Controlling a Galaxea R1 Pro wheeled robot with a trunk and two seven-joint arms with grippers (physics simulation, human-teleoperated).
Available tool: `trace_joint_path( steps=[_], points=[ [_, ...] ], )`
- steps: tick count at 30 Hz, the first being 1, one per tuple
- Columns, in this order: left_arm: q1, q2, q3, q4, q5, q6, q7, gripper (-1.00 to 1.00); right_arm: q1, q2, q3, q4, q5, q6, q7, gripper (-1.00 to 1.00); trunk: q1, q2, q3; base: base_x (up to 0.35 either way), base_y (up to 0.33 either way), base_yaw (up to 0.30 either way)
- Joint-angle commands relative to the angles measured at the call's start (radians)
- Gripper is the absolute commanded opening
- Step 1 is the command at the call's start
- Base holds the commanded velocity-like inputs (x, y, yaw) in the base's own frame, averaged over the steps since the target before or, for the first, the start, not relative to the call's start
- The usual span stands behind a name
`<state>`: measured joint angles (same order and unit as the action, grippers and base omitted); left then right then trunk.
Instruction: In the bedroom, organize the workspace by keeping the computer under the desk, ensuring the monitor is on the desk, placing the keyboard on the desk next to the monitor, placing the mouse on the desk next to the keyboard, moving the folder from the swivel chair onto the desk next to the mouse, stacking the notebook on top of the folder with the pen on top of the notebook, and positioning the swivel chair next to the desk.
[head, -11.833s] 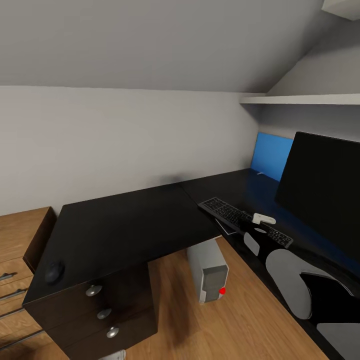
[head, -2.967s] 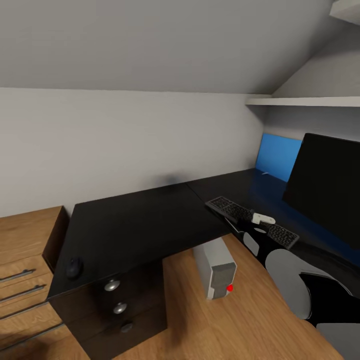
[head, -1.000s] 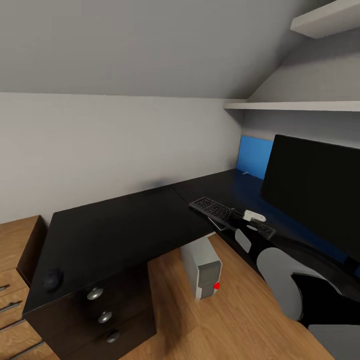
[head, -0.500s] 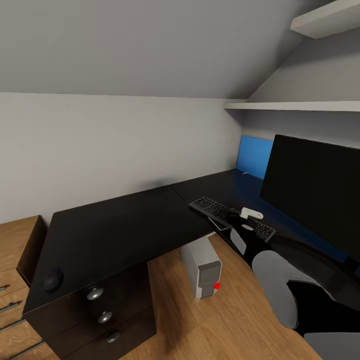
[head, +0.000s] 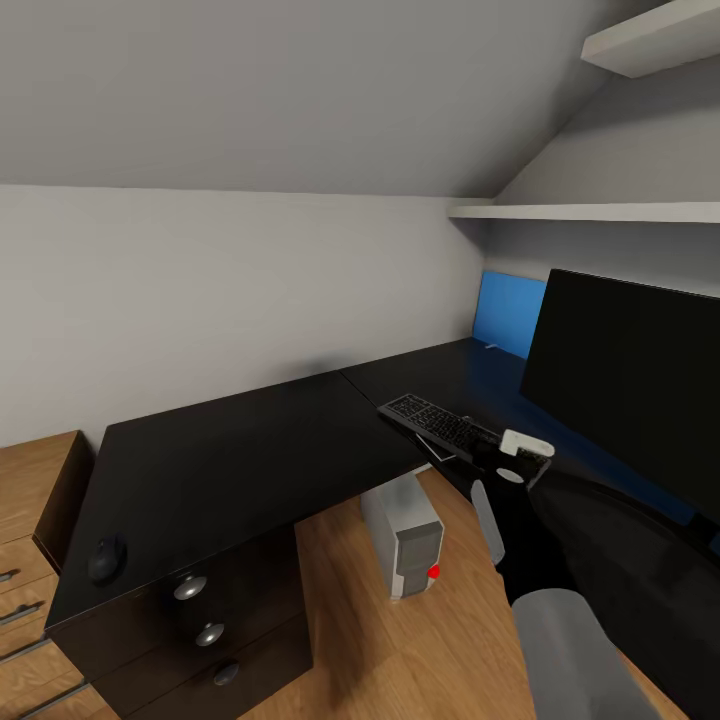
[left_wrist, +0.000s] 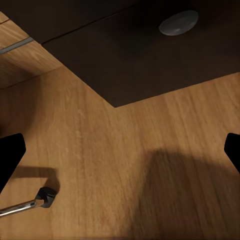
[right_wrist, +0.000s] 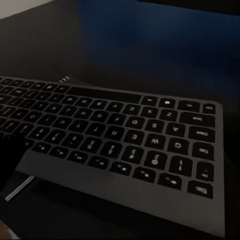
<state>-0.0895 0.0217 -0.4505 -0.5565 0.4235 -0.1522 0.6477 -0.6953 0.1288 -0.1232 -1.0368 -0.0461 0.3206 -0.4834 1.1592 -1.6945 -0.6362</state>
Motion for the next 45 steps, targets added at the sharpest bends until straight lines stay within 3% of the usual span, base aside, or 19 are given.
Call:
trace_joint_path(
  steps=[1, 4, 10, 15, 23, 31, 45],
  points=[
    [-0.001, 0.001, -0.008, 0.0, 0.011, -0.006, 0.006, 1.0, 0.004, 0.001, 0.005, -0.008, -0.005, 0.008, -0.003, 1.0, 0.0, -0.001, -0.001, 0.0, 0.0, 0.0],
    [-0.001, 0.001, -0.008, 0.0, 0.011, -0.006, 0.006, 1.0, 0.022, 0.001, 0.043, -0.031, -0.012, 0.021, 0.0, 1.0, 0.0, -0.001, -0.001, 0.0, 0.0, 0.0],
    [-0.001, 0.001, -0.008, 0.0, 0.011, -0.006, 0.006, 1.0, 0.026, -0.001, 0.046, -0.033, -0.061, 0.023, 0.012, 1.0, 0.0, -0.001, -0.001, 0.0, 0.0, 0.0],
    [-0.001, 0.001, -0.008, 0.0, 0.011, -0.006, 0.006, 1.0, 0.026, -0.006, 0.046, -0.035, -0.135, 0.024, 0.015, 1.0, 0.0, -0.001, -0.001, 0.0, 0.0, 0.0],
    [-0.001, 0.002, -0.007, 0.0, 0.011, -0.006, 0.006, 1.0, 0.026, -0.006, 0.047, -0.034, -0.154, 0.026, 0.017, 1.0, 0.0, -0.001, 0.0, 0.0, 0.0, -0.008],
    [-0.001, 0.002, -0.005, 0.0, 0.011, -0.006, 0.006, 1.0, 0.027, -0.008, 0.047, -0.034, -0.218, 0.026, 0.017, 1.0, 0.0, -0.001, 0.005, 0.0, 0.0, -0.183],
    [-0.001, 0.002, -0.005, 0.0, 0.011, -0.006, 0.006, 1.0, 0.027, -0.004, 0.049, -0.026, -0.228, 0.026, 0.048, 1.0, 0.0, -0.001, 0.011, 0.0, 0.0, -0.225]
  ],
)
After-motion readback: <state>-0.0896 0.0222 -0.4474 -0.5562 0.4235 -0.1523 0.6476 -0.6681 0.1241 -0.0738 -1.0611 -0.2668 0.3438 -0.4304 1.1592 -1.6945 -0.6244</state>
